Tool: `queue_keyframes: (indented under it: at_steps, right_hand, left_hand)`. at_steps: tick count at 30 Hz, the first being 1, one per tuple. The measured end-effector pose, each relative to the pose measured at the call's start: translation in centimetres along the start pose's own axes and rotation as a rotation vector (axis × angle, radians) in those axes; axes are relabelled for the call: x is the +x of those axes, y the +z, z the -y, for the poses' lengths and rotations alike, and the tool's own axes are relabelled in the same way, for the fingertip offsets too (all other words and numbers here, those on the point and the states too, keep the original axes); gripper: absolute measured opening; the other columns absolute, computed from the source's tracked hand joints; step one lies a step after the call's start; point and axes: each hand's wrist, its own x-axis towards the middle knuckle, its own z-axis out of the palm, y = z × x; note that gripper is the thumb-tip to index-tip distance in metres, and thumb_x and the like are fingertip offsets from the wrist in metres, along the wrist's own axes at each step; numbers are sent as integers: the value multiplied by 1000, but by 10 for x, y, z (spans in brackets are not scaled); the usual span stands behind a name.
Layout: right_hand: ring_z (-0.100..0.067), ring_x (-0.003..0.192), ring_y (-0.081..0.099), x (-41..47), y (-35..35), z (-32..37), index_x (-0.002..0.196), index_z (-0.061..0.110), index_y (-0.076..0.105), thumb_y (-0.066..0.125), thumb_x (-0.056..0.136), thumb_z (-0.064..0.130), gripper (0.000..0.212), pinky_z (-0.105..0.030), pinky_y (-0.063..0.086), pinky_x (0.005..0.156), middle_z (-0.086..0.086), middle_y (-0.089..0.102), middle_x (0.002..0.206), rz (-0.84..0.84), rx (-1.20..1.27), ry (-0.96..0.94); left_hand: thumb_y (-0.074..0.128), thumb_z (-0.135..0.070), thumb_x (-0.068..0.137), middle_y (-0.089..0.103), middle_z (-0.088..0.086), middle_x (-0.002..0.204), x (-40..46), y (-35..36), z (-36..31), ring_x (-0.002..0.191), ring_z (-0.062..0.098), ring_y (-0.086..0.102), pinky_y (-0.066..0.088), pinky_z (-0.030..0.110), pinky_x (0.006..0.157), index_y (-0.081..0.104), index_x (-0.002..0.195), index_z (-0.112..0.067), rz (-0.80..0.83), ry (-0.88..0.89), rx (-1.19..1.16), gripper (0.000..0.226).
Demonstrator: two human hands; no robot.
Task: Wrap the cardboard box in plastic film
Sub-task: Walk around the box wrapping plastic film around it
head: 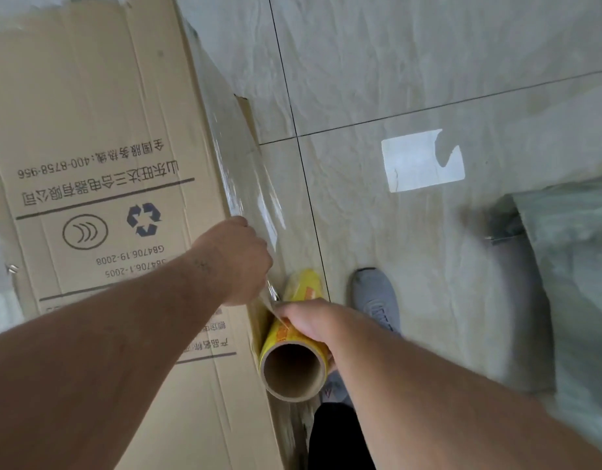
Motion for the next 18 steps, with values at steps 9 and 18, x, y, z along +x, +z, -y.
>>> queue_keyframes:
  at_steps: [9,18]
  right_hand:
    - [-47,107,81,27,30,-71,141,14,68,97,75,52,81,-62,66,88,-27,81,122,209,1090,109]
    - [-40,109,80,8,4,-80,137,13,72,83,87,55,66,-58,61,103,-24,83,117,183,1018,69]
  left_hand:
    - [38,-35,105,55,-4,83,3,7,-11,91,22,61,42,39,93,56,89,-29,-64,-54,-24,26]
    - [39,-44,103,53,3,136,7,20,-27,122,26,50,37,48,99,61,131,-27,-153,-32,29,39]
